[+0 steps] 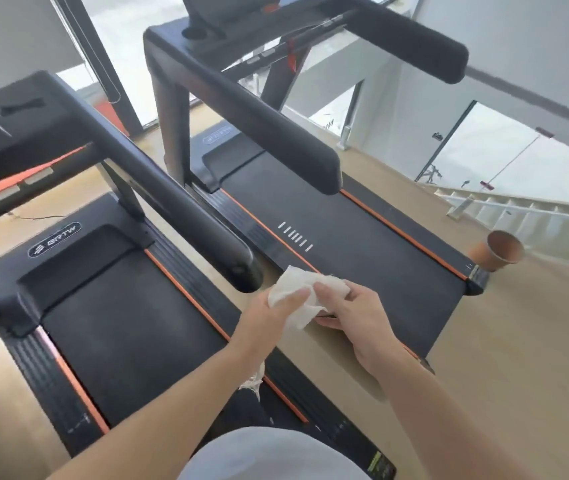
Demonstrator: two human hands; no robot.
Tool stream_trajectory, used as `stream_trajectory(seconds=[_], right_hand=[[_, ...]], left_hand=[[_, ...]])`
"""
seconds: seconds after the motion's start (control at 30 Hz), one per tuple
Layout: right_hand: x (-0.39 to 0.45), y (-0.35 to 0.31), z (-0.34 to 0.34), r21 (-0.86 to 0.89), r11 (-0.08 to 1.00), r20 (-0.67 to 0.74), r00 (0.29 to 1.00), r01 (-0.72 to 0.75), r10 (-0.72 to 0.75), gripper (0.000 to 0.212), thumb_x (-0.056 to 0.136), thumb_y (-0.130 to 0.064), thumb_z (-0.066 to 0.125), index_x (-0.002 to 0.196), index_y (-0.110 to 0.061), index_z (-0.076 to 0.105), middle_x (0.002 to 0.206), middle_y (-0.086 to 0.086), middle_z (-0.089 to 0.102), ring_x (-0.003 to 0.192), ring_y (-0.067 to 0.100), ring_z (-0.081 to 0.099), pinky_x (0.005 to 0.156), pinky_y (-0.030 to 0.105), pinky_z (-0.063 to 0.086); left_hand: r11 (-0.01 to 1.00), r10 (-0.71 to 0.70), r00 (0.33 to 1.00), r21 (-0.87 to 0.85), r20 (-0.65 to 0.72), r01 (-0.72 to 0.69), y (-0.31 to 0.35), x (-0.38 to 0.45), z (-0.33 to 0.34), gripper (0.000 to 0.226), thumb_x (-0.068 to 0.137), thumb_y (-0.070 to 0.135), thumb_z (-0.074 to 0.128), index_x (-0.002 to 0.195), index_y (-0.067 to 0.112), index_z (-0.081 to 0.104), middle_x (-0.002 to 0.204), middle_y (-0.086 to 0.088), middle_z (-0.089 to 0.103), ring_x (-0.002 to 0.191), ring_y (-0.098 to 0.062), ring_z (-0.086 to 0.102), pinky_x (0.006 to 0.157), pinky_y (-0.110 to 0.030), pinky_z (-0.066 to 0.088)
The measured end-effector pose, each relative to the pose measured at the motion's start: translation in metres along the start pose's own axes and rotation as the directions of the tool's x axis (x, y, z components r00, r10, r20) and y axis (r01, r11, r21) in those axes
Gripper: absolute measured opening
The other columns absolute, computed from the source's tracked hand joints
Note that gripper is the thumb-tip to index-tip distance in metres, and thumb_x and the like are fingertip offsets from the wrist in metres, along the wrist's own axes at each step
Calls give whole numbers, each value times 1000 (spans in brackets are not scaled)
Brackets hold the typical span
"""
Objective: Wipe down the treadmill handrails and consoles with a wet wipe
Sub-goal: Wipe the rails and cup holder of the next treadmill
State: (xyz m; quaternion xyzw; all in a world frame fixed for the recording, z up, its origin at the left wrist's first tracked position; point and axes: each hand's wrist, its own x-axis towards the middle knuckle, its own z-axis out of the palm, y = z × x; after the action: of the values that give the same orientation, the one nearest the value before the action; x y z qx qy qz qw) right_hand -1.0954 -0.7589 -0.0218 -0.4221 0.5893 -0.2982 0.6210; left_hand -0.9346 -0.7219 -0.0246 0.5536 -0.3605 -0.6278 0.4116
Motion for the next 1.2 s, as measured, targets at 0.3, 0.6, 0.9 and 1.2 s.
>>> stream_trajectory(seconds=[0.3, 0.6, 0.9, 1.2], right_hand=[[-9, 12, -52, 284, 936, 100, 977, -210, 189, 36, 98, -32, 64, 121, -5, 70, 117, 15, 74, 106, 30, 72, 95, 45, 58], [2, 30, -75, 452, 815, 197, 931, -364, 307, 58, 95, -56, 60, 128, -9, 67, 121, 18, 72, 104, 32, 71, 81, 41, 57], [79, -8, -77, 306, 896, 116, 946, -323, 302, 26, 99, -18, 62, 122, -4, 67, 113, 16, 75, 106, 34, 72, 102, 52, 51], [186, -81, -88, 298, 922, -106, 951, -248, 291, 14, 97, -8, 64, 110, -5, 68, 97, 8, 76, 79, 19, 73, 65, 32, 58]], left_hand=[[985, -168, 976, -53, -140, 162, -6, 16, 43, 16, 94, 28, 64, 97, 24, 80, 100, -13, 76, 88, -27, 68, 86, -45, 55], [981, -184, 970, 38, -156, 192, -20, 21, 72, 27, 93, 4, 59, 103, 23, 74, 99, -1, 78, 102, -31, 70, 100, -51, 53], [979, -200, 943, -91, -266, 182, -7, 99, 74, 11, 98, 24, 65, 99, 17, 73, 95, -5, 77, 92, -23, 73, 87, -42, 60], [980, -198, 943, -86, -266, 182, 35, 187, 50, 9, 95, 21, 68, 104, 21, 70, 105, -5, 75, 94, -18, 72, 87, -33, 57]])
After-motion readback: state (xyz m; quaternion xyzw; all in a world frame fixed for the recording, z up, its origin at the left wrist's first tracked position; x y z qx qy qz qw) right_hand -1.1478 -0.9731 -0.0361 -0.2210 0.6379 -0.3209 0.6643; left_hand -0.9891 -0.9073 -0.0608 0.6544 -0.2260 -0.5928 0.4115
